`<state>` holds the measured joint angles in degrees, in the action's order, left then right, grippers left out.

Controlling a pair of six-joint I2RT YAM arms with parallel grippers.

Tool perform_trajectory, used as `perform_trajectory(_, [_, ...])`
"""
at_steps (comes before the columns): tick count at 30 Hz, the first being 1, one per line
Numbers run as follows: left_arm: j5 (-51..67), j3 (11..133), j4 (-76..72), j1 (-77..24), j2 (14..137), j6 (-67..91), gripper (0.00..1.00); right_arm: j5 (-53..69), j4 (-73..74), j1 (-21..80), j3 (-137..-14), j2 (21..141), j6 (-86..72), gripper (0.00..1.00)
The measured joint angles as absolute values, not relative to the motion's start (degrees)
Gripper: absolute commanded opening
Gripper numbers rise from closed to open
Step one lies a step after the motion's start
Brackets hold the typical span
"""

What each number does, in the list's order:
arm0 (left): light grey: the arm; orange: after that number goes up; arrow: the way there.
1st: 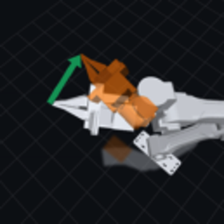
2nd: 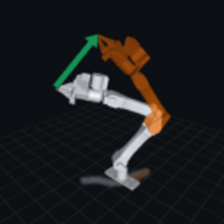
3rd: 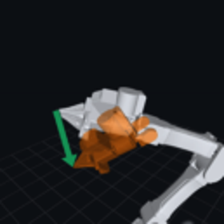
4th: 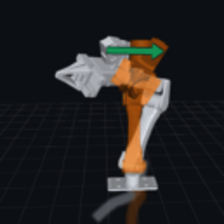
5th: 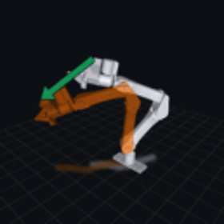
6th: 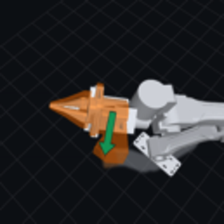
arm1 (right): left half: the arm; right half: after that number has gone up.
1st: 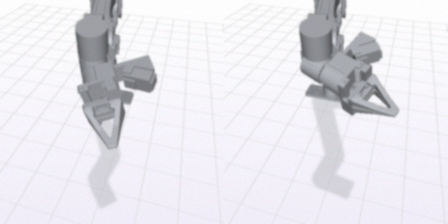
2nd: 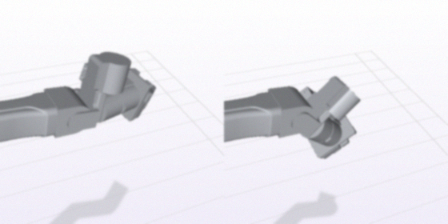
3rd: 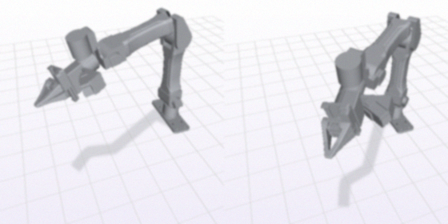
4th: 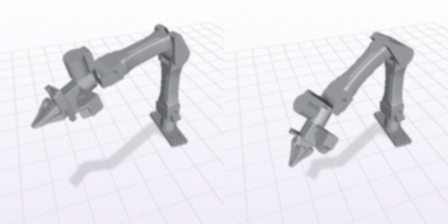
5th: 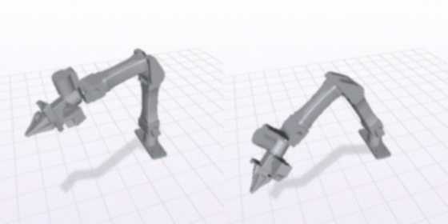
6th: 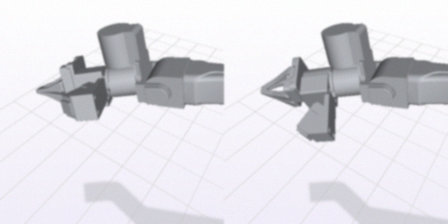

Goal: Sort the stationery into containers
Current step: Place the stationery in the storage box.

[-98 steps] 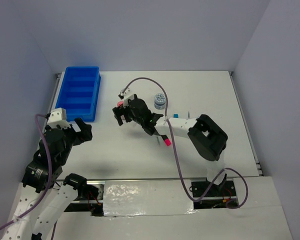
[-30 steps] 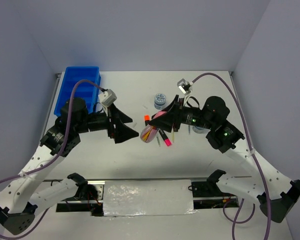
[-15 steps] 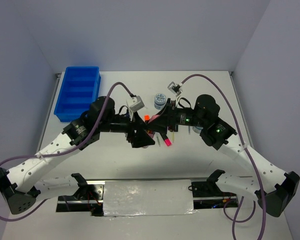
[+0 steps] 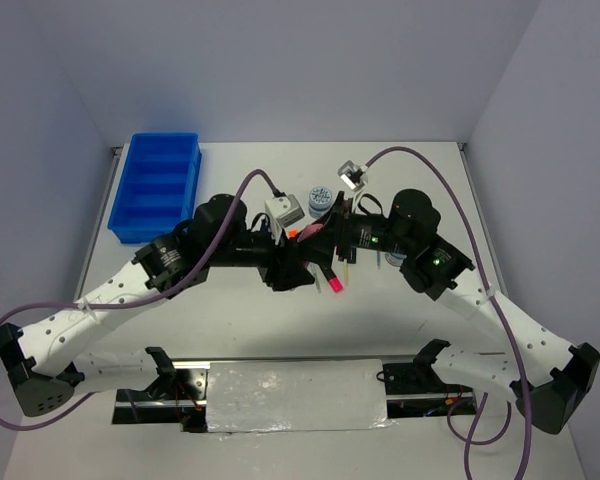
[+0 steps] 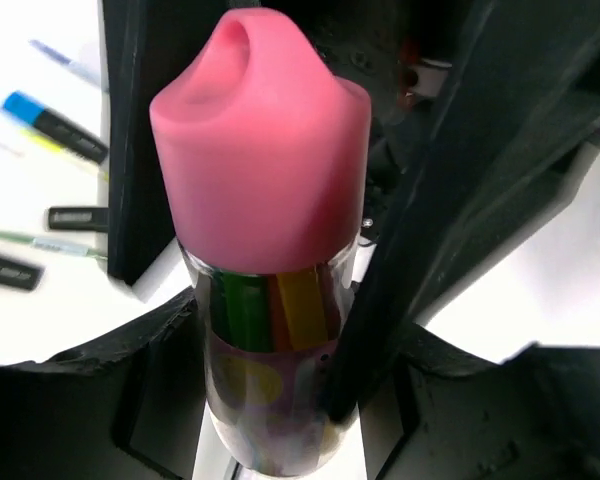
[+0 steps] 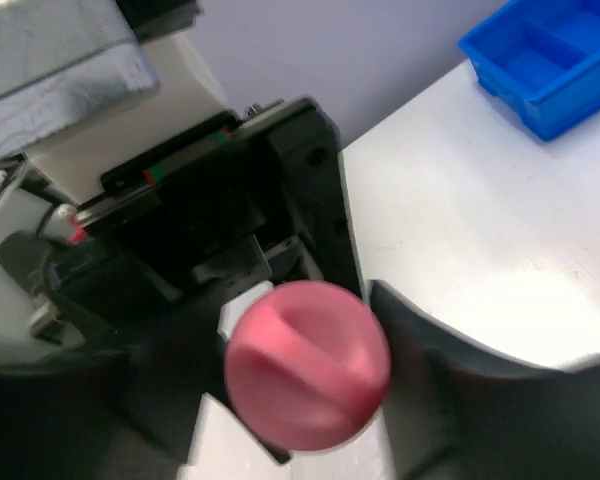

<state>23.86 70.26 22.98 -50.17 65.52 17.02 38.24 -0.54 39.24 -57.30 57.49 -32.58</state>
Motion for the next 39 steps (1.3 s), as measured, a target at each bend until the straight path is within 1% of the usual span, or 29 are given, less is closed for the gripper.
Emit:
perform_trajectory(1, [22.4, 70.6, 23.6, -50.2, 65.6, 16.8, 0.00, 37.6, -0.3, 39.2, -57.3, 57.4, -32.5, 1.00])
perform_trajectory(4, [19.0, 71.0, 25.1, -50.2, 65.2, 16.5, 0.00, 33.6, -0.4, 37.8, -56.5, 56.8, -32.4, 1.00])
perform_trajectory(9, [13.4, 70.8, 26.1, -49.7, 64.6, 16.6, 0.00, 32.3, -2.7, 33.0, -51.1, 51.9, -36.0, 1.00])
perform_trajectory(12, [10.3, 70.7, 26.5, -49.7, 63.9, 16.8, 0.00, 31.9, -3.4, 31.1, -50.2, 51.1, -37.4, 1.00])
perform_trajectory(15, [4.6, 70.8, 27.6, -48.9, 63.6, 18.6, 0.00, 28.4, -2.3, 29.8, -49.9, 49.6, -37.7, 1.00])
perform_trajectory(18, [-1.4, 71.9, 30.3, -43.5, 65.2, 21.8, 0.00, 22.1, 0.3, 26.7, -48.0, 44.8, -37.7, 1.00])
perform_trajectory(20, [-3.9, 73.1, 31.3, -36.1, 67.7, 24.9, 0.00, 17.5, 1.9, 24.4, -46.6, 39.9, -37.6, 1.00])
perform_trajectory(22, [-5.6, 74.1, 31.3, -27.1, 71.0, 29.5, 0.00, 13.7, 2.9, 23.7, -45.3, 35.5, -37.6, 1.00])
perform_trajectory(25, [-5.8, 75.4, 29.1, -13.9, 77.5, 38.0, 0.00, 11.5, 2.9, 23.7, -43.6, 31.2, -37.6, 1.00])
perform_trajectory(27, [-5.7, 77.9, 27.4, -8.3, 83.2, 43.1, 0.00, 11.2, 2.3, 23.7, -42.7, 30.6, -37.6, 1.00])
perform_trajectory(29, [-6.3, 83.2, 25.7, -4.9, 91.0, 48.4, 0.00, 11.4, 1.7, 23.7, -40.7, 30.9, -37.6, 1.00])
perform_trajectory(34, [-7.7, 99.1, 18.3, -1.6, 108.7, 58.0, 0.00, 14.9, -0.4, 23.7, -34.1, 32.8, -38.7, 1.00])
perform_trajectory(36, [-7.2, 102.7, 12.6, -0.2, 114.1, 62.1, 0.00, 16.9, -1.8, 23.7, -31.9, 33.8, -39.4, 1.00])
perform_trajectory(39, [-7.5, 104.4, 5.3, 2.1, 120.2, 66.8, 0.00, 19.4, -3.2, 23.7, -30.2, 35.6, -40.1, 1.00])
